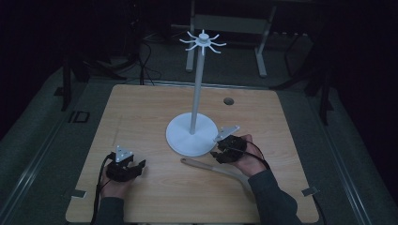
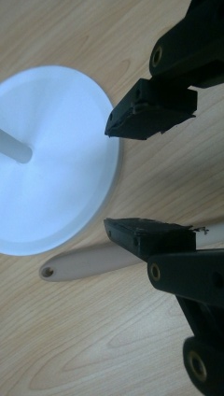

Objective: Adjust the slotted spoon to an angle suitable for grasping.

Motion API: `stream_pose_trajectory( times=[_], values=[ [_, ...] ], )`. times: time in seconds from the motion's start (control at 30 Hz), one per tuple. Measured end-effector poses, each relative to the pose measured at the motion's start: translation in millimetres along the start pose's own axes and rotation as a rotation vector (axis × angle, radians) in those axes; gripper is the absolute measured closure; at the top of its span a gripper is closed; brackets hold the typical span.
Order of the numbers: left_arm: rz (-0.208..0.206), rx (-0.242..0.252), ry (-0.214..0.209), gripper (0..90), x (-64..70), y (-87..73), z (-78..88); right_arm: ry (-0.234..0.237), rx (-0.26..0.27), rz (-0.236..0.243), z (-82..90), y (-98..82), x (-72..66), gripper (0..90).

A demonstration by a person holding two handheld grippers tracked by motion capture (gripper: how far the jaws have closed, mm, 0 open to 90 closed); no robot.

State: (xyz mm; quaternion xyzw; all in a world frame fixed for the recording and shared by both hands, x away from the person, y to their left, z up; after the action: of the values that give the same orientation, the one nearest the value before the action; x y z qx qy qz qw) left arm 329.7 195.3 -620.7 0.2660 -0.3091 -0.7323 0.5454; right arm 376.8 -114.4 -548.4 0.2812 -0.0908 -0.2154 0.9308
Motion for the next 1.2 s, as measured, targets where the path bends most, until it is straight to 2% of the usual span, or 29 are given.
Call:
stream_pose_trajectory(
  times=[0.27,0.57,0.77,1.2],
  values=[
    [0.000,-0.003,0.000,43.3,-0.2,-0.2,0.0,0.019,-0.080,0.029,-12.0,-1.7,-3.2,50.5],
    [0.000,-0.006,0.000,43.2,0.4,-0.5,-0.6,0.022,-0.133,0.040,-19.0,-5.5,-2.4,47.6],
    [0.001,-0.005,-0.001,43.2,0.7,-0.5,-0.8,0.049,-0.181,0.046,-27.2,-10.2,-4.6,46.7],
    [0.000,-0.007,-0.004,43.1,1.0,-0.7,-1.1,0.106,-0.246,0.064,-38.4,-15.5,-9.5,50.1]
  ],
)
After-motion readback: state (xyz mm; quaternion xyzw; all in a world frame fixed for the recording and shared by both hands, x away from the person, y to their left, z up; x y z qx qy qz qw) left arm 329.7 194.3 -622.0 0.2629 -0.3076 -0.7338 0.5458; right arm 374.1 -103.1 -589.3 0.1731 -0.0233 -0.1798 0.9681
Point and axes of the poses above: each handheld gripper's, and its own axes: z roughly backward along the jaws, y roughly out of its top, x roughly to its right, the point moved 8 cm from there along -z, roughly forward along the jaws, and after that the axes turned 8 degrees about y, right-handed, at the moved point
